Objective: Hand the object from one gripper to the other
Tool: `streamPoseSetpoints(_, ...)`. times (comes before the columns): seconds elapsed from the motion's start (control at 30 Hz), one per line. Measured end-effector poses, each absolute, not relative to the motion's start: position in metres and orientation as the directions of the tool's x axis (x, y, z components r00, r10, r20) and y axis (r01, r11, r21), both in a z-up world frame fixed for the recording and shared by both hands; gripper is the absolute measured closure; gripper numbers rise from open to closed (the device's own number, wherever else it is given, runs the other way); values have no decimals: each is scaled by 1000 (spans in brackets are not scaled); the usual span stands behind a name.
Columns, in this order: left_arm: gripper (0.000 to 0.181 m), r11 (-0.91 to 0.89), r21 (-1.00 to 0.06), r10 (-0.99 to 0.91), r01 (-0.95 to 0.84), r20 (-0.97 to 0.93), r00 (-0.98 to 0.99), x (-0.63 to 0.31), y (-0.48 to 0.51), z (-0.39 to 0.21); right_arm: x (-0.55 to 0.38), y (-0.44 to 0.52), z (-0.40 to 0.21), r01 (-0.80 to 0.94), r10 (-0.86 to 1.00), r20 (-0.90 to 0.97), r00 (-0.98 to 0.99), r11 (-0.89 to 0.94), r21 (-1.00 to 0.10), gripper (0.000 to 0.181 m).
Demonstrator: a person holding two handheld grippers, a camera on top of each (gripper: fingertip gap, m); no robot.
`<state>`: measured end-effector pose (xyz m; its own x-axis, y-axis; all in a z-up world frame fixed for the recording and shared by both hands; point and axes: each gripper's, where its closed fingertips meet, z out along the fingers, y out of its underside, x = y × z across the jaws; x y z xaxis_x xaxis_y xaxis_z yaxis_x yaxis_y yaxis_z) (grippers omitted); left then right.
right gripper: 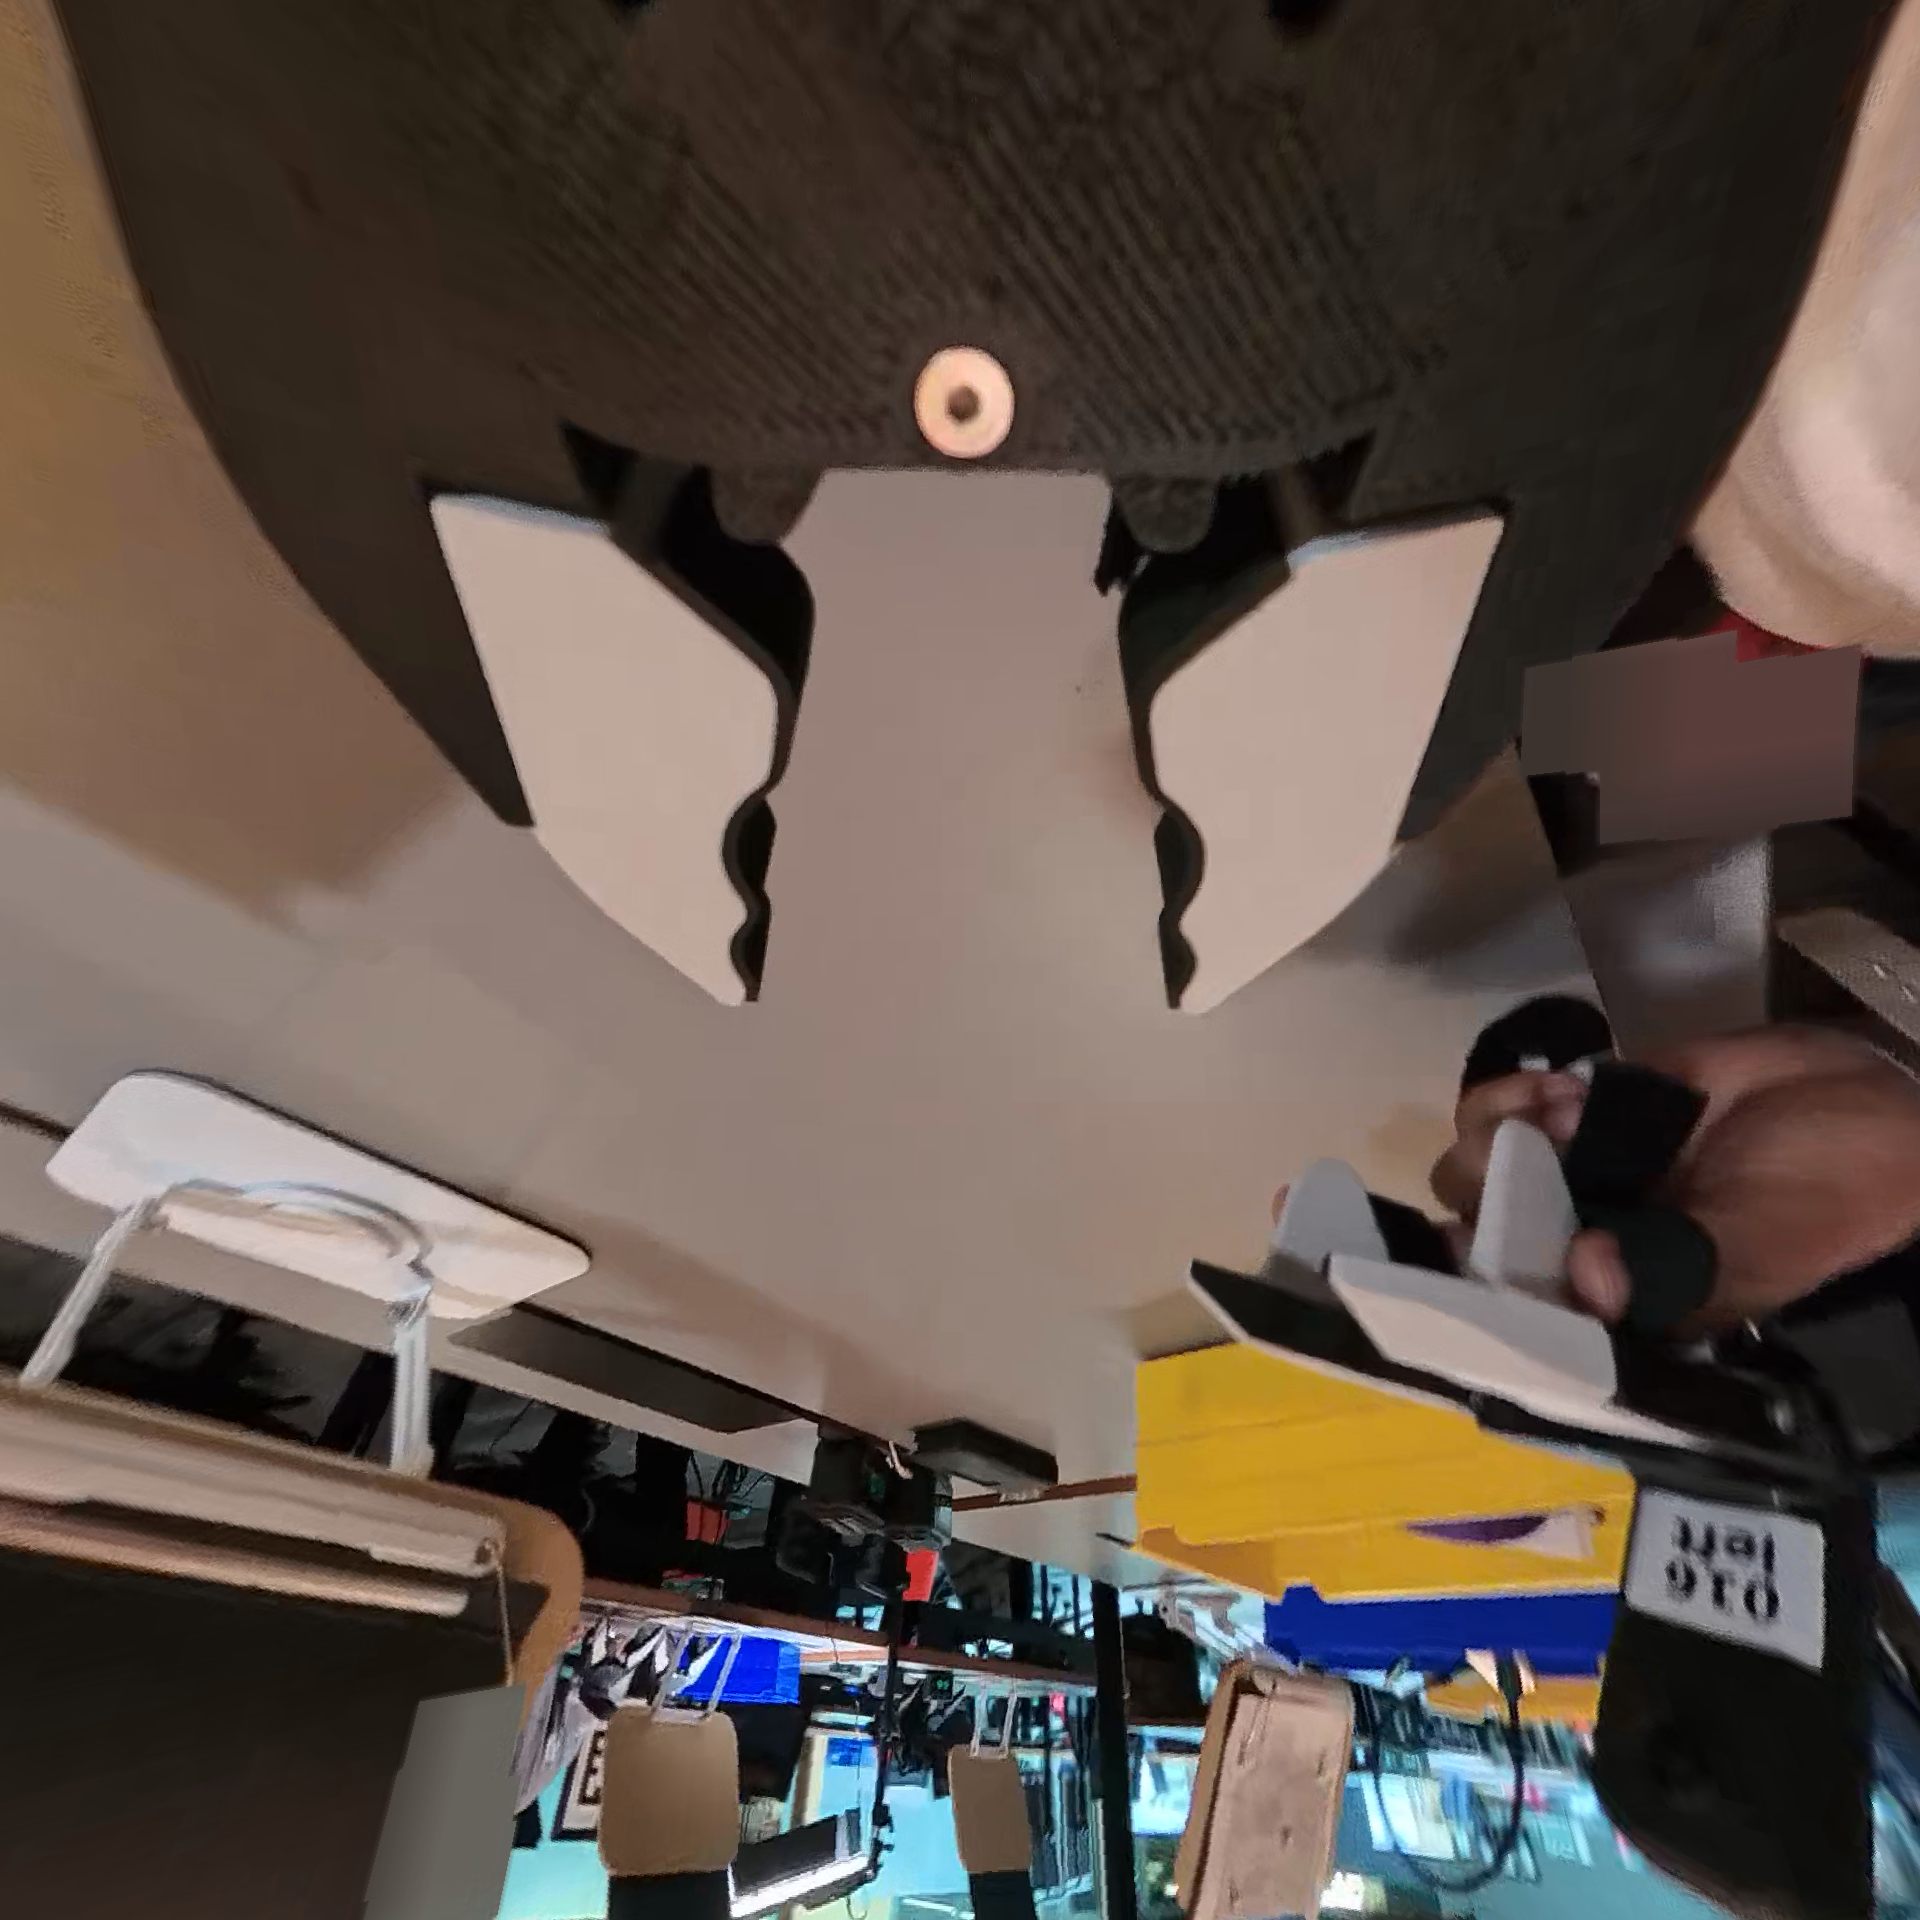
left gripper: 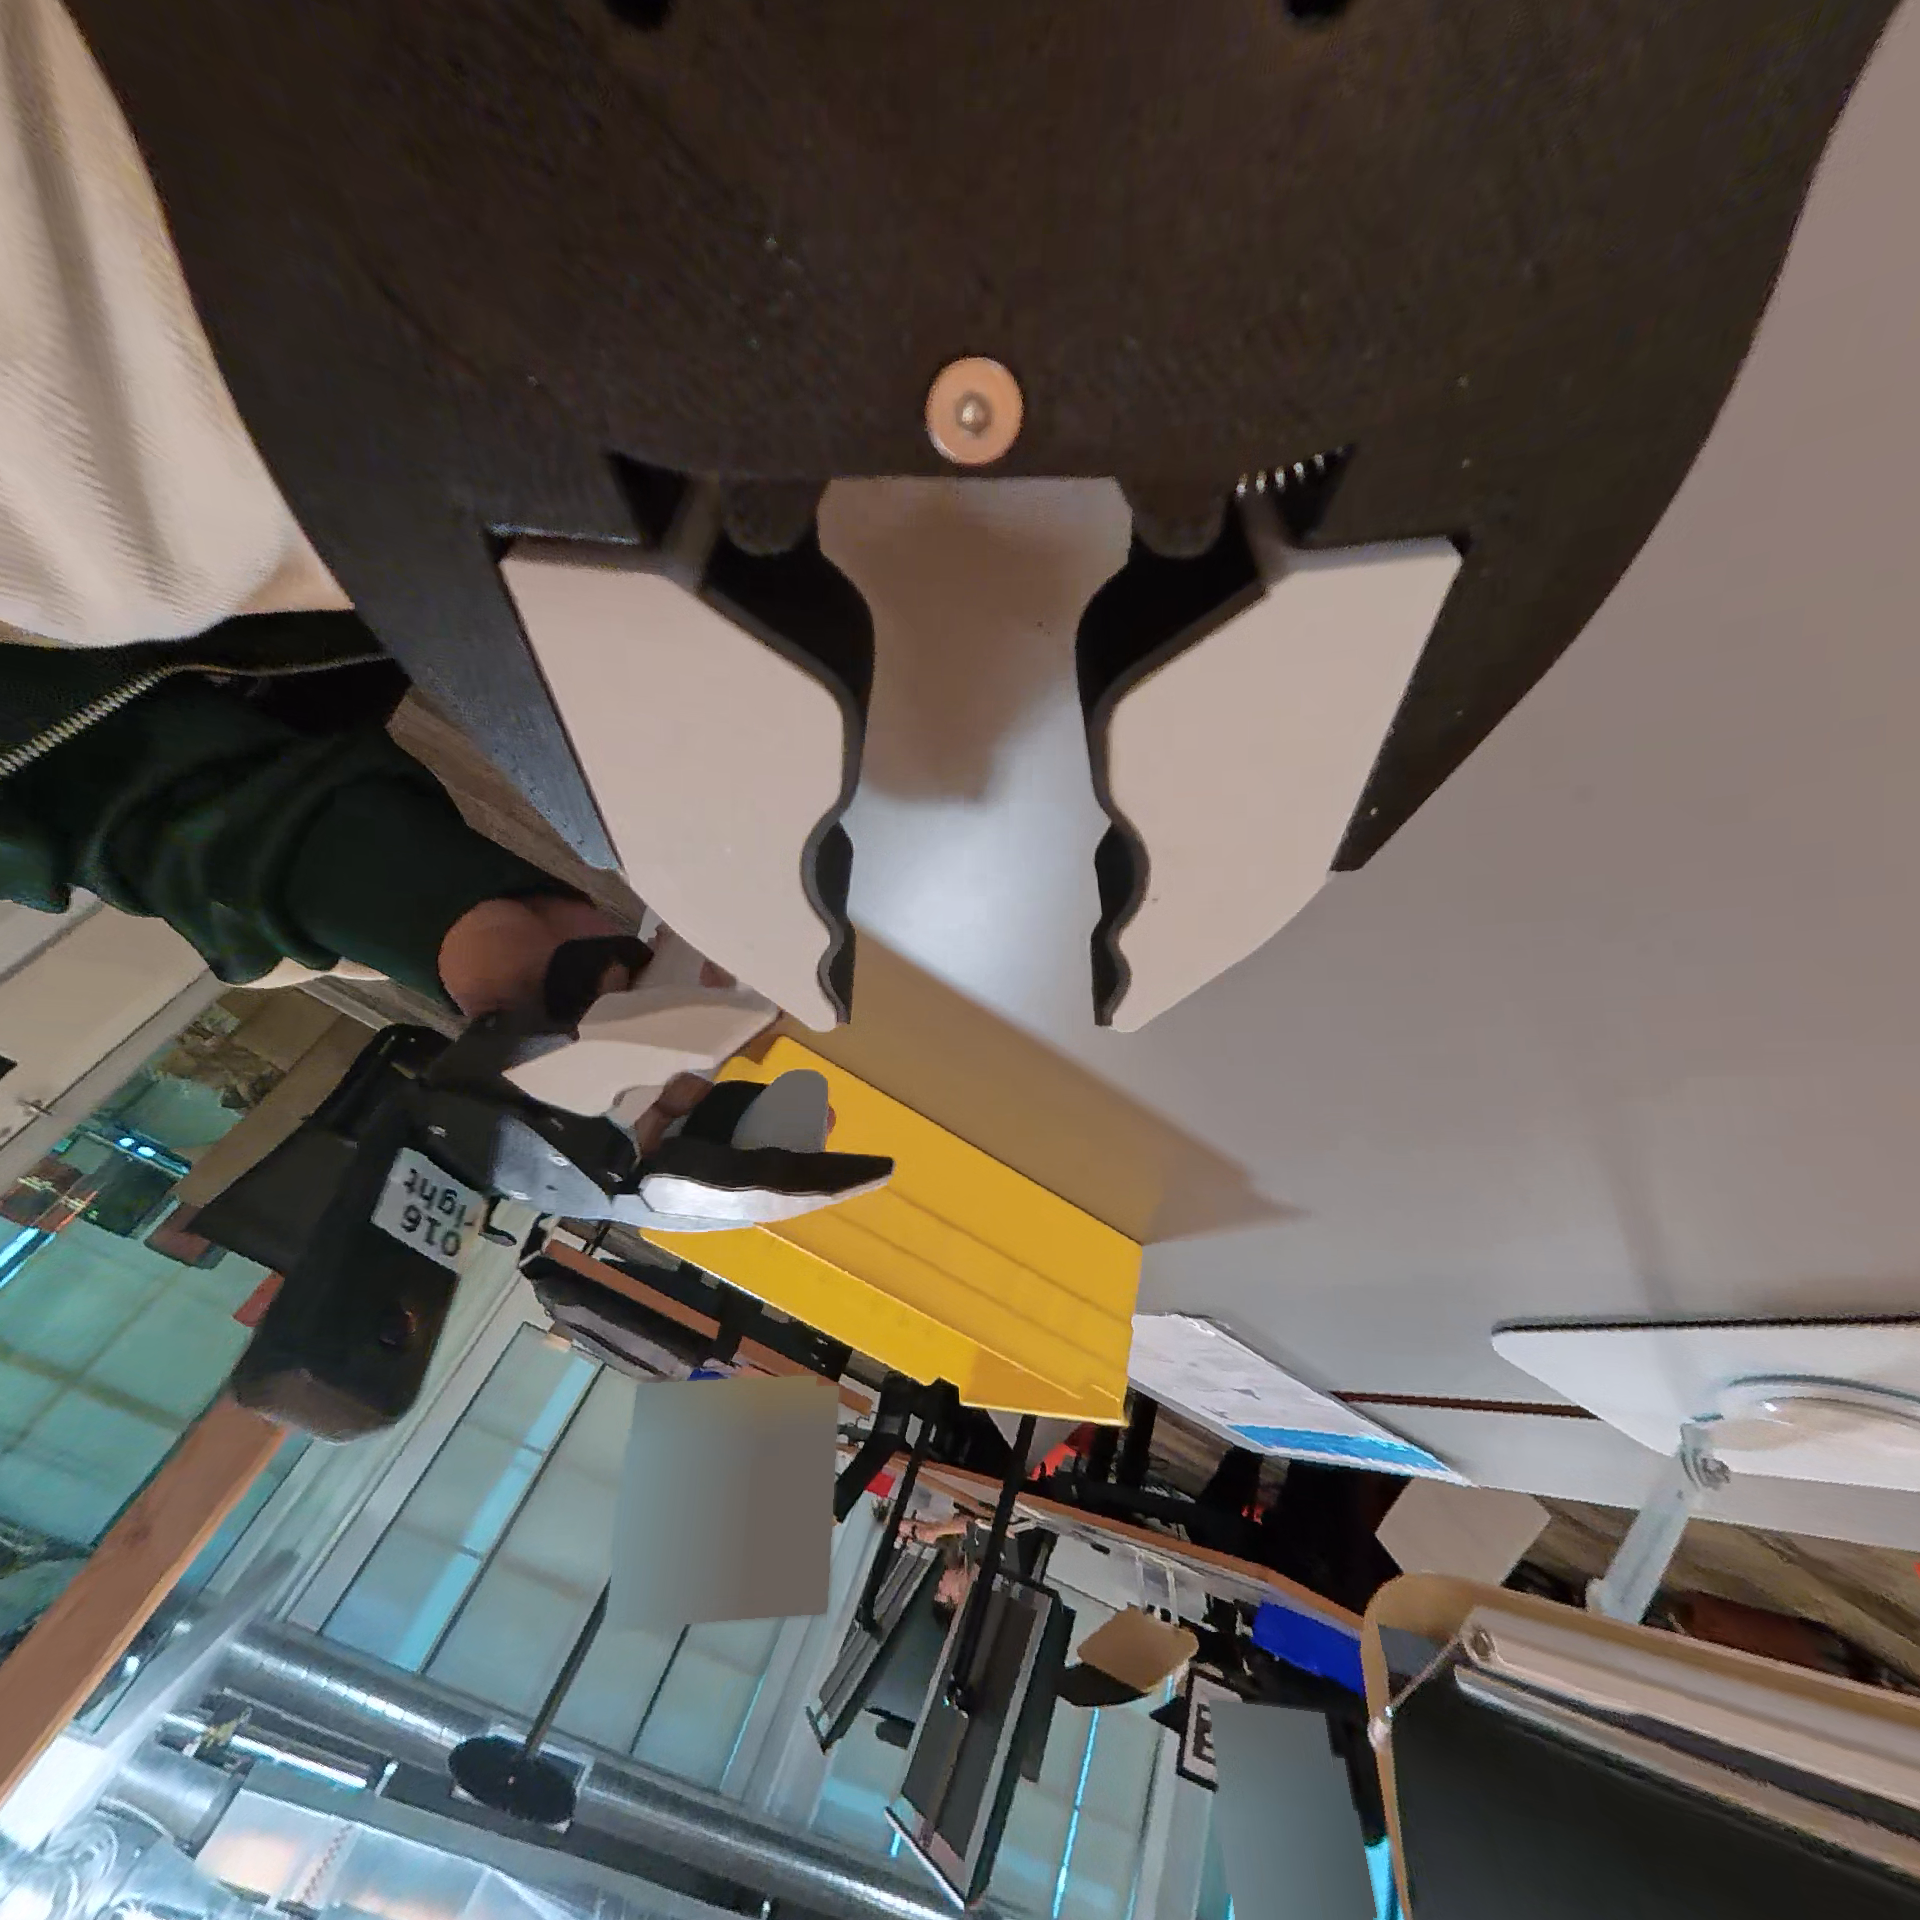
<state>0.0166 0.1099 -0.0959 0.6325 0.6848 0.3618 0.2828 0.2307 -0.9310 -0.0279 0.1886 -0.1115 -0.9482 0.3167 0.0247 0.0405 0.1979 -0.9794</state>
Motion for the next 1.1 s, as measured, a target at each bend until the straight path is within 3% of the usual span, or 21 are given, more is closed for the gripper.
streamPoseSetpoints(0.03,138,235,-924,670,300,378,639,15,112,-98,-31,185,-114,87,317,-28,-948,176,-980,107)
streamPoseSetpoints(0.23,136,264,-893,618,365,447,647,9,115,-103,-56,158,-114,158,312,-112,-944,130,-979,106)
streamPoseSetpoints(0.4,137,213,-919,746,332,373,552,0,80,-97,-62,143,-107,163,252,-137,-958,85,-983,109)
streamPoseSetpoints(0.5,137,199,-924,847,327,330,418,8,20,-73,-62,148,-115,159,243,-129,-962,111,-981,112)
streamPoseSetpoints(0.67,139,98,-910,995,402,89,-41,53,-141,-44,-62,155,-118,210,228,-184,-956,96,-973,113)
streamPoseSetpoints(0.8,138,44,-761,900,648,-252,-357,106,-262,-80,-62,158,-110,283,199,-271,-942,33,-959,114)
streamPoseSetpoints(0.93,135,60,-557,859,828,-393,-327,126,-291,-127,-63,163,-112,317,212,-306,-928,22,-948,116)
streamPoseSetpoints(1.1,138,-17,-489,813,872,-514,-272,117,-308,-133,-58,163,-107,371,174,-368,-914,-14,-928,119)
